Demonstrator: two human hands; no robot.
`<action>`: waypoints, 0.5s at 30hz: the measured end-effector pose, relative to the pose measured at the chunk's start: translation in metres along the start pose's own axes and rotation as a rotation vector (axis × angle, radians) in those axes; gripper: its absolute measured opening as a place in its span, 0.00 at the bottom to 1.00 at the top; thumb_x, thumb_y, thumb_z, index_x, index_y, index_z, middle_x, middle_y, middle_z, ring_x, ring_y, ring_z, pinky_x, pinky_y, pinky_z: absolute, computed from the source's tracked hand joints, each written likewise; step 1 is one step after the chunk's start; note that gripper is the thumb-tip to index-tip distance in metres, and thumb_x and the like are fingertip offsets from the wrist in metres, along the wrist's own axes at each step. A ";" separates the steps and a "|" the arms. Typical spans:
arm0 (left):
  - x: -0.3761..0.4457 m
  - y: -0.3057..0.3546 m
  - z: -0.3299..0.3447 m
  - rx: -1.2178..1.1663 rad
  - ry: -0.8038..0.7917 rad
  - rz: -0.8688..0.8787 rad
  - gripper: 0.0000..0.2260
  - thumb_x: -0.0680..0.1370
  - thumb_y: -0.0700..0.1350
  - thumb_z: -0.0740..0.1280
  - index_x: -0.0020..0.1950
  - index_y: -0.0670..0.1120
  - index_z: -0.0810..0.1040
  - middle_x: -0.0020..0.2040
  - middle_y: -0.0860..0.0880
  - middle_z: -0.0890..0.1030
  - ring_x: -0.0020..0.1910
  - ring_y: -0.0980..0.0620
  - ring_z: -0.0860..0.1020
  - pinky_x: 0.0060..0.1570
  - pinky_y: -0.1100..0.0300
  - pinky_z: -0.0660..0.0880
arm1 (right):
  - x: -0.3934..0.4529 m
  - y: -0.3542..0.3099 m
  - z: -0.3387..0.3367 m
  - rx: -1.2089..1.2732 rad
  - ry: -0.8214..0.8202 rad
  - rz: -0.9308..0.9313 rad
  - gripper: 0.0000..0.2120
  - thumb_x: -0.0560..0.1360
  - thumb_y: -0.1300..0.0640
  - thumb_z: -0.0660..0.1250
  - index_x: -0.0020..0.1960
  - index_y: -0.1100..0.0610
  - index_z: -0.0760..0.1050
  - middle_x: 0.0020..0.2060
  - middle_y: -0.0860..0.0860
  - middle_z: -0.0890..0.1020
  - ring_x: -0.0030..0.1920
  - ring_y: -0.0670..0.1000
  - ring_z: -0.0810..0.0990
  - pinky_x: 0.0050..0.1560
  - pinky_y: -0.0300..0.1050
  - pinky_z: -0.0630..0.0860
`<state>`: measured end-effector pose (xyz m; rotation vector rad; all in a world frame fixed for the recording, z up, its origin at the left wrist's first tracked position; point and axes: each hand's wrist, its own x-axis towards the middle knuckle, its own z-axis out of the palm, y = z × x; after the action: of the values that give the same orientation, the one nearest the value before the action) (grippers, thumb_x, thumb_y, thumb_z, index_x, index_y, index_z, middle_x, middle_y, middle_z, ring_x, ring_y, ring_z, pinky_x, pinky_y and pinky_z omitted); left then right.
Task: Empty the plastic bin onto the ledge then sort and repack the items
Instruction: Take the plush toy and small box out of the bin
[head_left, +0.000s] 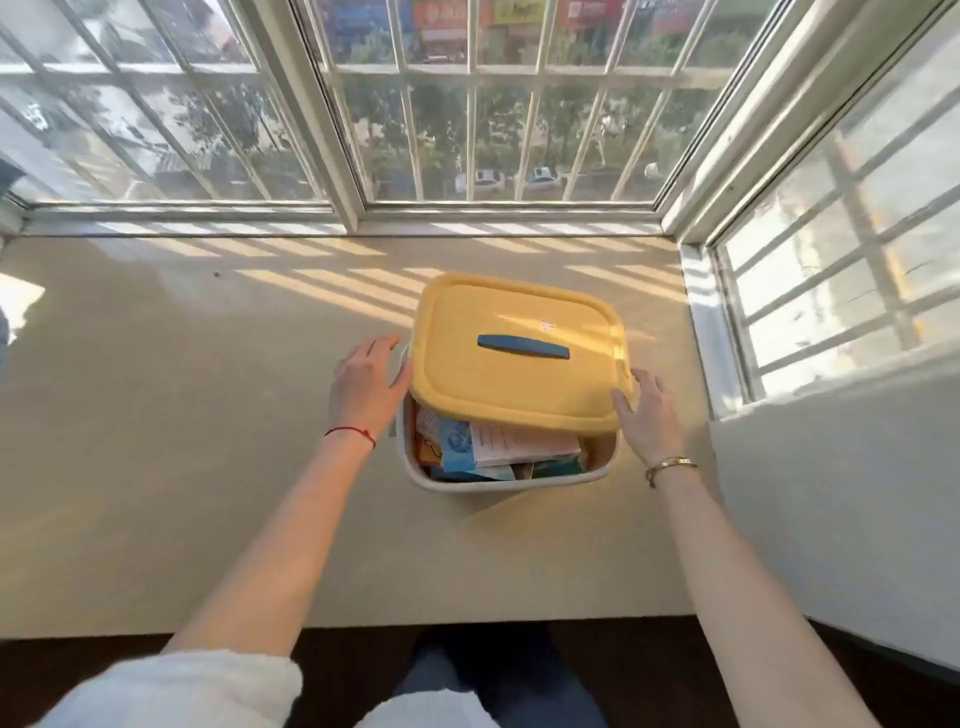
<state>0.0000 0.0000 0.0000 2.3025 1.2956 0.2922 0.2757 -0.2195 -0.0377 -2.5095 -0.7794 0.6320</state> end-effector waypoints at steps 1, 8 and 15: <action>0.006 -0.002 0.007 -0.018 -0.018 -0.029 0.17 0.80 0.49 0.64 0.66 0.43 0.75 0.61 0.43 0.79 0.61 0.42 0.76 0.61 0.46 0.73 | 0.006 0.001 0.003 0.013 0.012 0.018 0.22 0.80 0.51 0.62 0.71 0.59 0.66 0.65 0.57 0.72 0.65 0.59 0.71 0.63 0.56 0.71; 0.025 -0.006 0.044 -0.068 -0.127 -0.165 0.21 0.79 0.54 0.64 0.69 0.47 0.72 0.62 0.47 0.76 0.59 0.45 0.76 0.55 0.48 0.76 | 0.033 0.016 0.022 0.062 -0.018 0.141 0.25 0.80 0.49 0.63 0.71 0.63 0.65 0.63 0.60 0.75 0.62 0.59 0.73 0.61 0.52 0.71; 0.047 -0.008 0.054 -0.189 -0.028 -0.310 0.24 0.75 0.50 0.72 0.68 0.42 0.75 0.59 0.44 0.77 0.53 0.44 0.78 0.57 0.49 0.75 | 0.063 0.006 0.023 0.161 0.067 0.087 0.23 0.79 0.49 0.64 0.68 0.61 0.69 0.57 0.58 0.78 0.58 0.59 0.76 0.57 0.50 0.72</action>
<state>0.0409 0.0267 -0.0525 1.9104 1.5164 0.2625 0.3125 -0.1790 -0.0774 -2.4140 -0.5744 0.6111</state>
